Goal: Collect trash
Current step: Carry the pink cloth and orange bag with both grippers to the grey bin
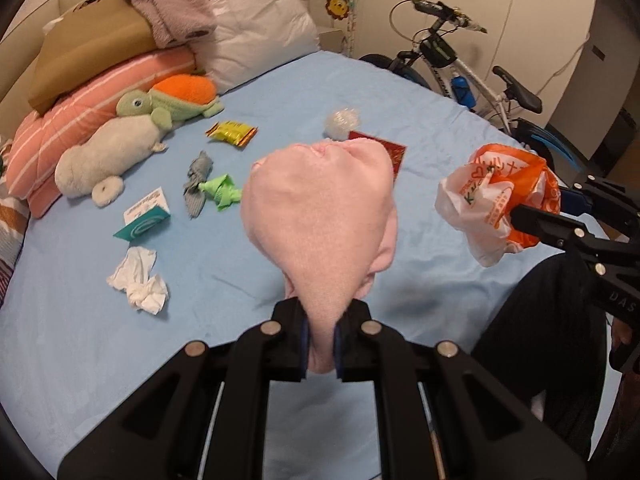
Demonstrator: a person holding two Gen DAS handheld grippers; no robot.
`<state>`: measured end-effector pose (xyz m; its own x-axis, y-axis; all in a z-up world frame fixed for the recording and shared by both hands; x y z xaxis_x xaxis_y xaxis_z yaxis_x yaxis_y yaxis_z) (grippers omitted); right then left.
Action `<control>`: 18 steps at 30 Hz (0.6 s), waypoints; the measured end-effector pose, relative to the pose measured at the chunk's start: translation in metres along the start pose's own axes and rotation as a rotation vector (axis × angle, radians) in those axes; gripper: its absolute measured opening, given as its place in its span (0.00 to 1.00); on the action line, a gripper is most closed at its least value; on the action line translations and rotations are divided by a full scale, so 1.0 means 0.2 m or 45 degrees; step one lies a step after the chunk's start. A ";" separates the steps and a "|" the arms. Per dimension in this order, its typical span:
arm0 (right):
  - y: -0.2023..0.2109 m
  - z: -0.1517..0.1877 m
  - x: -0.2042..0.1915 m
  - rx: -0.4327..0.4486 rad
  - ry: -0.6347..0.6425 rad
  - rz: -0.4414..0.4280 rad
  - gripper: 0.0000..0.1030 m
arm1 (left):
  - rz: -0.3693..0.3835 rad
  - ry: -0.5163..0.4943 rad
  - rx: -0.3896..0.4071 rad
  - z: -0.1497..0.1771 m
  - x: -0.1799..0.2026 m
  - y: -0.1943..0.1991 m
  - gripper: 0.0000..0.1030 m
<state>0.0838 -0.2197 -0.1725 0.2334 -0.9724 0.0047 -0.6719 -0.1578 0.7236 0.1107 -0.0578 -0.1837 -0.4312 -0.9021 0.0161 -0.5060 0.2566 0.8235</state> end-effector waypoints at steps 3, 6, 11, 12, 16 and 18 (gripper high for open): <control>0.20 0.04 0.15 0.031 -0.072 0.060 0.28 | 0.046 -0.091 0.072 -0.10 0.17 0.12 0.09; 0.41 0.10 0.29 0.063 -0.137 0.150 0.28 | 0.119 -0.183 0.128 -0.22 0.37 0.22 0.09; 0.83 0.23 0.56 0.146 -0.276 0.335 0.29 | 0.248 -0.376 0.205 -0.41 0.78 0.34 0.09; 0.92 0.26 0.61 0.163 -0.304 0.377 0.29 | 0.279 -0.419 0.218 -0.44 0.87 0.35 0.09; 1.32 0.39 0.81 0.232 -0.426 0.588 0.29 | 0.420 -0.590 0.265 -0.55 1.27 0.44 0.09; 1.50 0.46 0.91 0.259 -0.489 0.697 0.29 | 0.500 -0.669 0.279 -0.58 1.46 0.48 0.09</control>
Point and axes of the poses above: each gripper's, at about its wrist camera, not at the fingertips, and y roughly against the way its jaws point, x to its right, z to its underside, the point moved 5 cm from there along -y, roughly the way its jaws point, and after that the axes turned 1 degree about -z, right-handed, at the moved point
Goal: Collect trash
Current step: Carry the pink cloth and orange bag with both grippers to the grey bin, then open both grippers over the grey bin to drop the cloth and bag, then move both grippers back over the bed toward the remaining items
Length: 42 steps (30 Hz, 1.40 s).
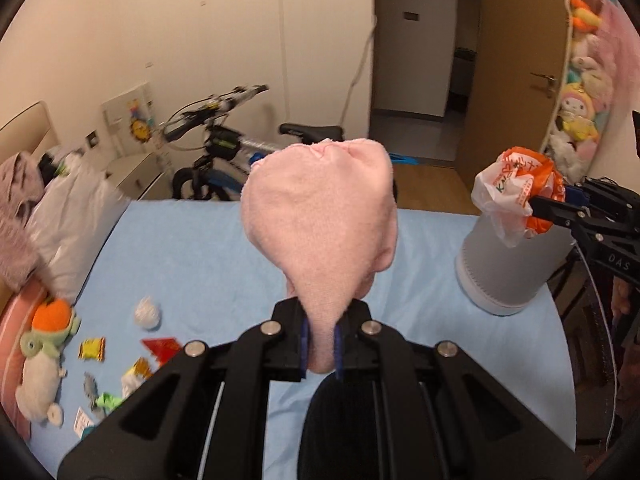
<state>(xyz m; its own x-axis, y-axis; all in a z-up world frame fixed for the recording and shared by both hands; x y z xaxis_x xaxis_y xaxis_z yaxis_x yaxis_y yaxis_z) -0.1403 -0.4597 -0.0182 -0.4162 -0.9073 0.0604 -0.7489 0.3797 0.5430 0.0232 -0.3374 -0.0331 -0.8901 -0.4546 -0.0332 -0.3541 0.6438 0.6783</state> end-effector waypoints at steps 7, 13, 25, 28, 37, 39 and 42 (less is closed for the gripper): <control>0.34 0.05 0.58 0.066 -0.207 0.401 0.29 | 0.259 -0.235 0.051 -0.36 0.52 -0.16 0.09; 0.49 0.14 0.91 0.074 -0.316 0.561 0.29 | 0.481 -0.366 0.057 -0.52 0.90 -0.20 0.09; 0.49 0.26 1.27 0.023 -0.449 0.616 0.58 | 0.717 -0.498 -0.156 -0.54 1.38 -0.49 0.27; 0.46 0.29 1.30 0.018 -0.480 0.601 0.59 | 0.678 -0.552 -0.145 -0.51 1.46 -0.55 0.42; 0.39 0.28 1.25 0.003 -0.473 0.529 0.63 | 0.575 -0.522 -0.095 -0.48 1.35 -0.55 0.61; 0.35 0.26 1.18 0.003 -0.437 0.492 0.63 | 0.514 -0.470 -0.087 -0.46 1.25 -0.54 0.61; 0.23 0.21 1.03 0.000 -0.364 0.396 0.63 | 0.398 -0.384 -0.078 -0.42 1.03 -0.51 0.62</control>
Point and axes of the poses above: each gripper's, at about its wrist camera, not at the fingertips, and y roughly against the way its jaws point, x to its right, z to its underside, the point moved 5 cm from there along -y, roughly the way its jaws point, and after that the axes turned 1 degree about -z, right-handed, at the moved point
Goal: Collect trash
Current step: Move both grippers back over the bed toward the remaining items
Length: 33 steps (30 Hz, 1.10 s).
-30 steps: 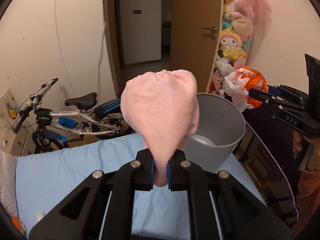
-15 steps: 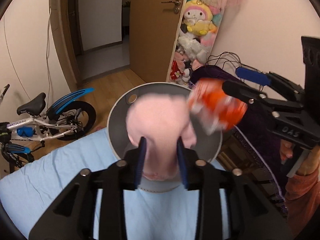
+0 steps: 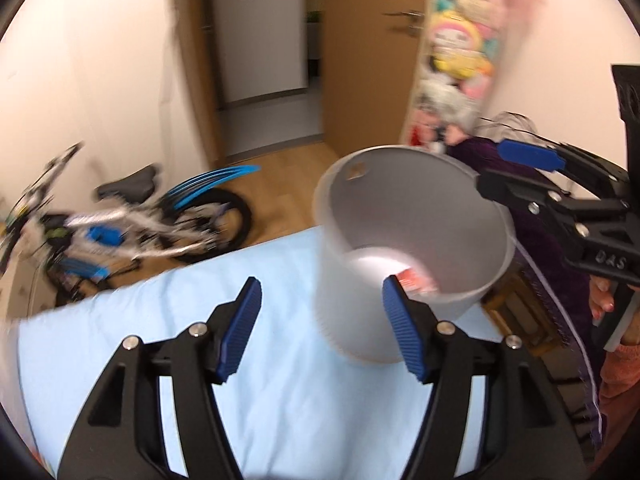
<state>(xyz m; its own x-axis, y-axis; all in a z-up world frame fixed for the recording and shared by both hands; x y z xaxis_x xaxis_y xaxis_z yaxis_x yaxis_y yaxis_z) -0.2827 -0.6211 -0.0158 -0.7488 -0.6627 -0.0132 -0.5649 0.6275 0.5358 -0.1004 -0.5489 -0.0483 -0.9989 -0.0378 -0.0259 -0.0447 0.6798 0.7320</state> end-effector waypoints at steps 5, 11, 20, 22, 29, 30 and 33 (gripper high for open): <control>-0.13 0.01 -0.38 -0.036 0.108 -0.194 0.63 | -0.214 0.164 -0.013 0.25 -0.33 0.19 0.62; -0.25 0.04 -0.98 -0.074 0.260 -0.444 0.63 | -0.445 0.373 -0.034 0.63 -0.72 0.48 0.62; -0.29 0.23 -1.98 -0.131 0.489 -0.817 0.63 | -0.789 0.656 -0.074 1.29 -1.12 0.95 0.62; -0.27 0.30 -2.18 -0.150 0.529 -0.887 0.63 | -0.841 0.707 -0.086 1.44 -1.20 1.03 0.62; -0.26 0.50 -2.66 -0.191 0.608 -1.014 0.63 | -0.976 0.859 -0.132 1.85 -1.38 1.18 0.62; -0.27 0.53 -2.71 -0.201 0.614 -1.022 0.63 | -0.987 0.878 -0.143 1.90 -1.40 1.18 0.62; -0.33 0.59 -2.82 -0.230 0.625 -1.021 0.63 | -0.998 0.937 -0.167 2.04 -1.46 1.15 0.62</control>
Point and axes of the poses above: each gripper's, at about its wrist camera, not at the fingertips, and y roughly against the way its jaws point, x to its right, z to its underside, the point moved 5 cm from there along -y, roughly the way its jaws point, and after that the axes turned 1 degree about -z, right-handed, at the moved point
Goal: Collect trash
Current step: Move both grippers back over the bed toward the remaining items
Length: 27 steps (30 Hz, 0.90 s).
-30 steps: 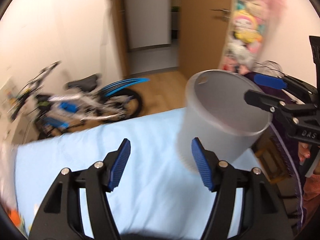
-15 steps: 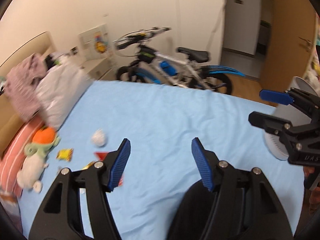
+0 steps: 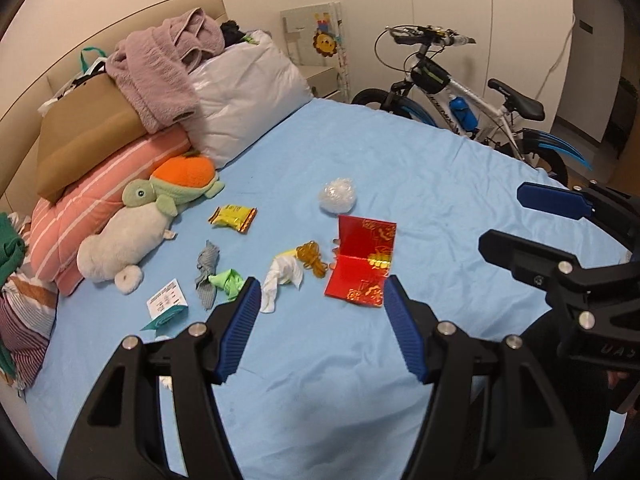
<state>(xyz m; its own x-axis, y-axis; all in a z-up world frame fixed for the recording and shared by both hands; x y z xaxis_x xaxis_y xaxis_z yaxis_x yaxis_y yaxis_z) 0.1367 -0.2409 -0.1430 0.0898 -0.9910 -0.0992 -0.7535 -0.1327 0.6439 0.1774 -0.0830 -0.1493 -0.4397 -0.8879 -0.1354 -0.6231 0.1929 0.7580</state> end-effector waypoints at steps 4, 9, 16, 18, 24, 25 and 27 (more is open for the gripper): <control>-0.17 0.02 0.01 -0.040 -0.005 0.011 0.63 | -0.008 0.060 -0.048 0.07 -0.06 -0.15 0.62; -0.39 0.04 0.07 -0.078 -0.004 0.053 0.63 | -0.019 0.135 -0.097 0.11 -0.13 -0.36 0.62; -0.69 0.05 0.20 -0.118 0.002 0.098 0.63 | -0.032 0.207 -0.163 0.13 -0.26 -0.62 0.62; -0.75 0.05 0.22 -0.123 -0.002 0.090 0.63 | -0.036 0.230 -0.178 0.12 -0.29 -0.68 0.62; -0.93 0.09 0.28 -0.166 -0.024 0.052 0.63 | -0.046 0.213 -0.217 0.12 -0.33 -0.87 0.62; -0.95 0.10 0.29 -0.175 -0.030 0.041 0.63 | -0.049 0.201 -0.227 0.13 -0.32 -0.90 0.62; -0.99 0.11 0.30 -0.188 -0.045 0.007 0.63 | -0.052 0.185 -0.253 0.15 -0.31 -0.96 0.62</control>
<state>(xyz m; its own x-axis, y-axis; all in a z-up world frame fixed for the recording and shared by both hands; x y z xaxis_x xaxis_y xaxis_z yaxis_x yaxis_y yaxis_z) 0.2769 -0.2738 -0.2939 0.0610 -0.9908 -0.1207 -0.6494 -0.1312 0.7490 0.3052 -0.0531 -0.3051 -0.3099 -0.9468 -0.0863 -0.4930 0.0824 0.8661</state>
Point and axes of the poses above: each gripper's, at about its wrist camera, not at the fingertips, and y roughly against the way its jaws point, x to its right, z to its underside, the point moved 5 cm from there along -y, roughly the way its jaws point, and after that the axes turned 1 degree about -z, right-handed, at the moved point
